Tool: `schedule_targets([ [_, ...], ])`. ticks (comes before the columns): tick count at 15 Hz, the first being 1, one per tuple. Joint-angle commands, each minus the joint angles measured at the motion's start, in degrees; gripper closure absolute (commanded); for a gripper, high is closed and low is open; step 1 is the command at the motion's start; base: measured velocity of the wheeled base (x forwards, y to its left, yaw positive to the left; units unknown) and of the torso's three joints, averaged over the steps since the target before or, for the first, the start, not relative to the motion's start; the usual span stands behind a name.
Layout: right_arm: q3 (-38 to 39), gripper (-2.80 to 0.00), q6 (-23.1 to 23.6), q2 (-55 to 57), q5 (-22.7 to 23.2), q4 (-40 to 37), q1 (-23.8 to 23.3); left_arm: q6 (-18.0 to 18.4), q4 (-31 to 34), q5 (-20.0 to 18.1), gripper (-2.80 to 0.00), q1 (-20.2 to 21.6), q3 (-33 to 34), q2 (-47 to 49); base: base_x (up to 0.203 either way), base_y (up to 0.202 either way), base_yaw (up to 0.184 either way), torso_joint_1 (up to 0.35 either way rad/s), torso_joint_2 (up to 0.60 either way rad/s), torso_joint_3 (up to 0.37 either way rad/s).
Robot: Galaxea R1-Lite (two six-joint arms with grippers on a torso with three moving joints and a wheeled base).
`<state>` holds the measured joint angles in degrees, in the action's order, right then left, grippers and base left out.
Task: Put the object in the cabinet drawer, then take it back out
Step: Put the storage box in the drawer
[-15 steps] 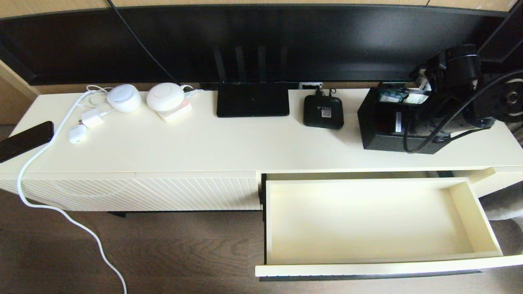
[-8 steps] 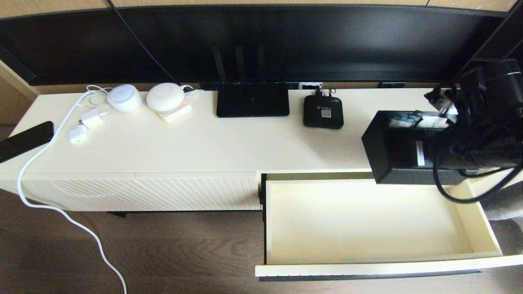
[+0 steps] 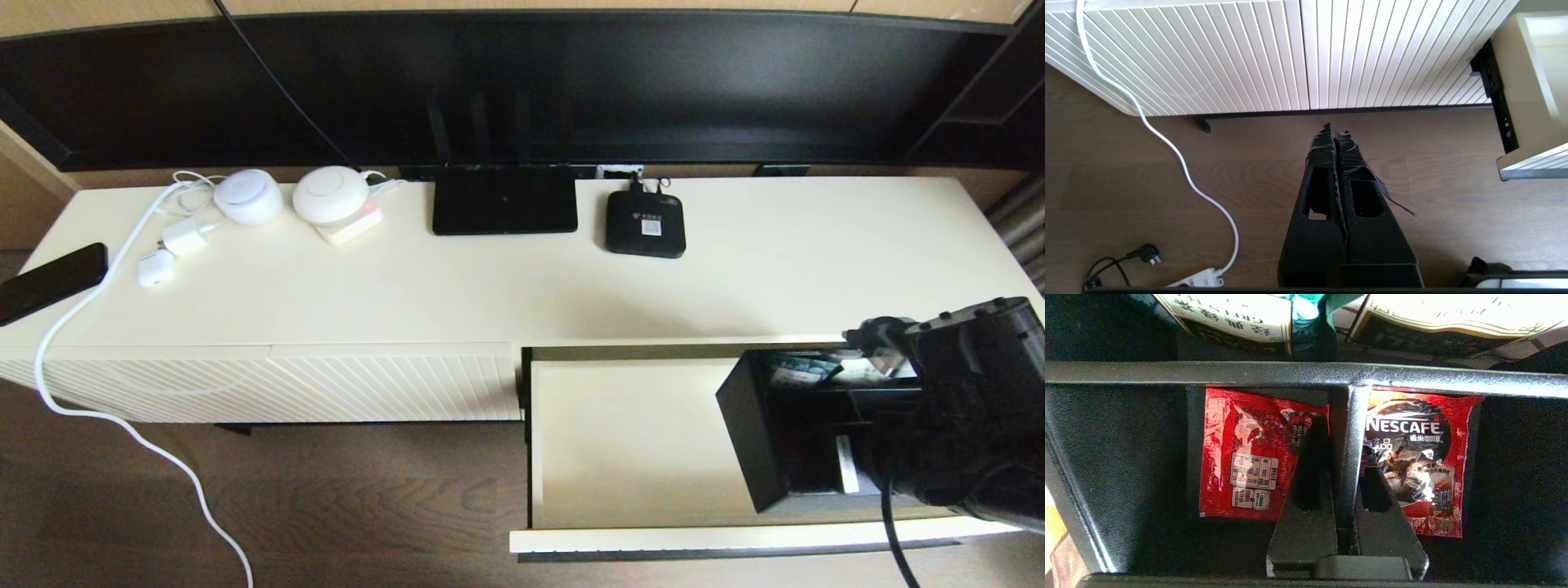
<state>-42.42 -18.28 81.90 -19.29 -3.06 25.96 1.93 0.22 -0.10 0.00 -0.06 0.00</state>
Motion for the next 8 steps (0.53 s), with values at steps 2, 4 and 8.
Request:
schedule_targets([
  [2, 3.60, 0.00, -1.57, 5.49, -0.42, 6.63, 0.11, 0.01, -0.04, 0.01, 0.00, 0.00, 0.01, 0.09, 0.000, 0.000, 0.000, 0.000, 0.00, 0.000],
  [4, 3.84, 0.00, -3.38, 9.39, -0.63, 10.55, -0.96, 0.01, -0.01, 0.01, 0.00, 0.00, -0.01, 0.09, 0.000, 0.000, 0.000, 0.000, 0.00, 0.000],
  [8, 3.64, 0.00, -3.41, 14.48, -0.50, 17.17, -2.89, 0.01, 0.01, 0.01, 0.00, 0.00, 0.00, 0.03, 0.000, 0.000, 0.000, 0.000, 0.00, 0.000],
])
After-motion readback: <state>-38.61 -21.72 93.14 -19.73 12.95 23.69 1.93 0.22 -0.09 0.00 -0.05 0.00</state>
